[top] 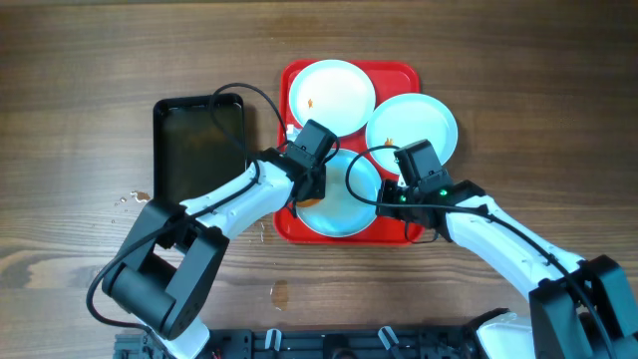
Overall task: Clean dirty plates on tray and stack at the side
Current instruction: 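Scrub the bottom plate with the sponge in the left gripper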
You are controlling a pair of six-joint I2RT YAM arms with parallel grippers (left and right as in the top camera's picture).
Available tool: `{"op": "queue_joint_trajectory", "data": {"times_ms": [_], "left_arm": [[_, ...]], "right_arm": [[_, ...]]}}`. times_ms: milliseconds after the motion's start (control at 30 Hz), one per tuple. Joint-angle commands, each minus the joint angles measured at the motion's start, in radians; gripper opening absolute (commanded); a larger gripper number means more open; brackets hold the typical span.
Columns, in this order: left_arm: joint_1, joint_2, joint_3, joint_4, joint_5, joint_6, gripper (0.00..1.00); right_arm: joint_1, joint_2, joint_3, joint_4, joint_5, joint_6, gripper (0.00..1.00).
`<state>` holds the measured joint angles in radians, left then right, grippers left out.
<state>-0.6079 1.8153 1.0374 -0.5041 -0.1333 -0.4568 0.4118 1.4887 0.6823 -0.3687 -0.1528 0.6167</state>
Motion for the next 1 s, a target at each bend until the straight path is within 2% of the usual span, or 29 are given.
{"op": "queue_joint_trajectory", "data": {"times_ms": [0,67,167,267,333,400,500,567,633,733,967], "left_arm": [[0.031,0.041,-0.001,-0.071,-0.171,-0.024,0.04],[0.032,0.026,0.020,-0.094,-0.171,-0.031,0.04],[0.032,-0.002,0.048,-0.118,-0.163,-0.031,0.04],[0.032,-0.031,0.056,-0.126,-0.144,-0.031,0.04],[0.032,-0.044,0.056,-0.129,-0.133,-0.031,0.04],[0.032,-0.047,0.056,-0.130,-0.123,-0.031,0.04],[0.032,-0.047,0.056,-0.129,-0.077,-0.031,0.04],[0.032,-0.047,0.056,-0.121,-0.039,-0.030,0.04],[0.032,-0.047,0.056,-0.105,0.008,-0.030,0.04],[0.032,-0.047,0.056,-0.075,0.068,-0.030,0.04],[0.032,-0.047,0.056,-0.072,0.078,-0.030,0.04]], "right_arm": [[-0.003,0.011,-0.070,0.002,0.089,0.008,0.04],[-0.003,0.011,-0.080,0.008,0.090,0.018,0.04],[-0.003,0.011,-0.080,0.029,0.060,-0.050,0.04],[-0.003,0.009,-0.079,0.051,-0.032,-0.163,0.16],[-0.005,0.004,-0.076,0.049,-0.039,-0.169,0.26],[-0.008,-0.006,-0.068,0.049,-0.059,-0.178,0.28],[-0.011,-0.029,-0.053,0.055,-0.095,-0.200,0.38],[-0.011,-0.034,-0.052,0.080,-0.141,-0.226,0.42],[-0.011,-0.026,-0.052,0.095,-0.134,-0.225,0.42],[-0.011,0.018,-0.052,0.114,-0.079,-0.224,0.36],[-0.011,0.125,-0.052,0.177,-0.089,-0.215,0.27]]}}
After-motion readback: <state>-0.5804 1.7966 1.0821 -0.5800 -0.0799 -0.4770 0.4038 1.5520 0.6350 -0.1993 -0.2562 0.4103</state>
